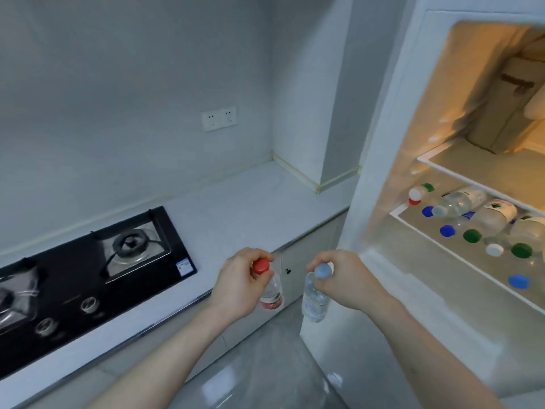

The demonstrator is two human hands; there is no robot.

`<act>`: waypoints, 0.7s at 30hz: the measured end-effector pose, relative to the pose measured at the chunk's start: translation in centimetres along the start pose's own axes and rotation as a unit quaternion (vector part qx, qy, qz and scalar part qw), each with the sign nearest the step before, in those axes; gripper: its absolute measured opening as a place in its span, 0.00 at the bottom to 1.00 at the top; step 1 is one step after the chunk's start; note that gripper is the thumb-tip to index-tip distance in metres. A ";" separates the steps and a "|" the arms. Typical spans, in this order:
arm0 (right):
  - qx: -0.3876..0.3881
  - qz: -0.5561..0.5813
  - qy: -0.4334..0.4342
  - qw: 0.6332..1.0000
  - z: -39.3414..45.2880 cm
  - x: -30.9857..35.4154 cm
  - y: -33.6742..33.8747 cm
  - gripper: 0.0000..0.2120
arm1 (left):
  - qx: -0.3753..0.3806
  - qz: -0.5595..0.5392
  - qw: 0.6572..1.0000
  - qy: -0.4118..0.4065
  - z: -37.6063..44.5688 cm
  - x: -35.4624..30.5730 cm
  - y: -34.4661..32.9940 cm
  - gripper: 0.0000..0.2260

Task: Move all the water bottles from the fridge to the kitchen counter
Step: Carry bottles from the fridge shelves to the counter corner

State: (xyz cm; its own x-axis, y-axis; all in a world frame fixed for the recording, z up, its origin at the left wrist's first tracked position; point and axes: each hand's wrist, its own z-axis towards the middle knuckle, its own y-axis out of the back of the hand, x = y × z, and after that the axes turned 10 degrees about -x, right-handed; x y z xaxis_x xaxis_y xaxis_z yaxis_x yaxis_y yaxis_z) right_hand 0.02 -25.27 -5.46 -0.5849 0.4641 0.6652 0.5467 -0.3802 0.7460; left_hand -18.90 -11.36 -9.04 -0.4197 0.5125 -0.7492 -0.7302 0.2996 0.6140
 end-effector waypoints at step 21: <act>0.190 -0.009 0.275 0.943 -9.9 29.8 -27.9 0.15 | -0.211 0.077 0.953 0.205 -22.2 18.1 32.3 0.11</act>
State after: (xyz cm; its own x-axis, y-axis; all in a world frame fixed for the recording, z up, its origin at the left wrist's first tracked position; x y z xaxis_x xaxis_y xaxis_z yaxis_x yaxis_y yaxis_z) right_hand -38.63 -8.75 -6.13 -0.7611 -0.0563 0.6461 0.6477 -0.0144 0.7617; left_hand -62.08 -10.28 -8.31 -0.6518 0.1416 -0.7451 -0.7581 -0.1493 0.6348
